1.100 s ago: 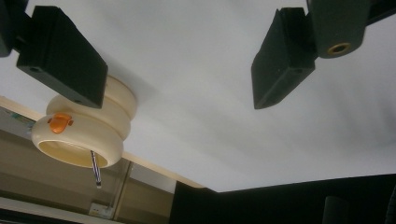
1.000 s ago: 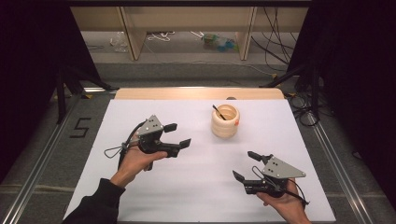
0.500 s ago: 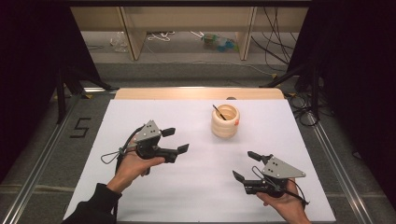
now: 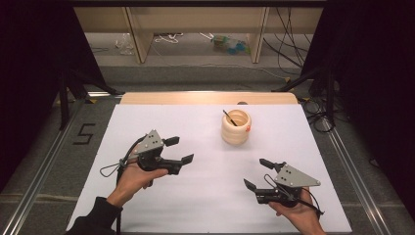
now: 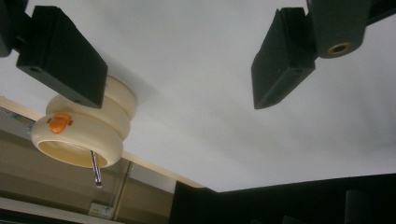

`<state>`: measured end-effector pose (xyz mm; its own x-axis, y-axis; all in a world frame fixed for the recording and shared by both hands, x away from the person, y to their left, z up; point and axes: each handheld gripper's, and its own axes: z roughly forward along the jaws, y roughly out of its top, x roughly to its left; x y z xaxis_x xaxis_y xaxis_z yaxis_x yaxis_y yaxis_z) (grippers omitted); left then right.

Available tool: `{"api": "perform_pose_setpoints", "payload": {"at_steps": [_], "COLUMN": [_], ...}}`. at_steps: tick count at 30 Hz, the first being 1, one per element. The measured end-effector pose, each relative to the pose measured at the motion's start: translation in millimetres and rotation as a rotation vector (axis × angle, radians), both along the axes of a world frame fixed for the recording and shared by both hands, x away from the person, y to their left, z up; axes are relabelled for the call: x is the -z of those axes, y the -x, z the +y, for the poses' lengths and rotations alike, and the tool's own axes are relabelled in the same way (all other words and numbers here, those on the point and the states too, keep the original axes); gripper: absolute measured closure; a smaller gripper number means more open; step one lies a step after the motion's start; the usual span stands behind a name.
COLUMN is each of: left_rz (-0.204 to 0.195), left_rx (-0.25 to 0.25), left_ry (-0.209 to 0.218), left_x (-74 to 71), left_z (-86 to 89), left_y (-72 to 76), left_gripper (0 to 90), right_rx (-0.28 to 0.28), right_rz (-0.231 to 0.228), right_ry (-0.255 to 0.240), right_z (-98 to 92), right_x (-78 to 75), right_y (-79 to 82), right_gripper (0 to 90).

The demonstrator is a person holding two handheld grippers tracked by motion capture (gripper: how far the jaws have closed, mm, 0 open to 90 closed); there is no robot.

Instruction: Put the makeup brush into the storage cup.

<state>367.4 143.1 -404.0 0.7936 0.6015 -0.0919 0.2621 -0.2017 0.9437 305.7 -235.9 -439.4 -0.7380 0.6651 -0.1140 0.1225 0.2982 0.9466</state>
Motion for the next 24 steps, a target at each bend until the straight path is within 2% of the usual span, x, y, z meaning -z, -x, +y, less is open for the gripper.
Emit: {"api": "perform_pose_setpoints", "payload": {"at_steps": [16,23,24], "left_rz": [-0.007,-0.027,-0.292], "left_rx": [-0.019,-0.03,-0.119], "left_ry": [-0.011,-0.02,-0.244], "left_x": [9.9,16.3,8.2], "left_z": [10.9,25.5,45.0], "left_y": [9.1,19.0,7.7], "left_gripper": [20.1,20.1,20.1], "right_rx": [-0.004,-0.009,-0.011], "right_rz": [-0.001,-0.001,0.0], "right_ry": [0.0,0.002,0.001], "right_z": [-0.7,-0.4,-0.4], "right_x": [-0.4,-0.3,-0.2], "right_y": [-0.2,-0.1,-0.1], "right_gripper": [19.3,18.6,18.6]}}
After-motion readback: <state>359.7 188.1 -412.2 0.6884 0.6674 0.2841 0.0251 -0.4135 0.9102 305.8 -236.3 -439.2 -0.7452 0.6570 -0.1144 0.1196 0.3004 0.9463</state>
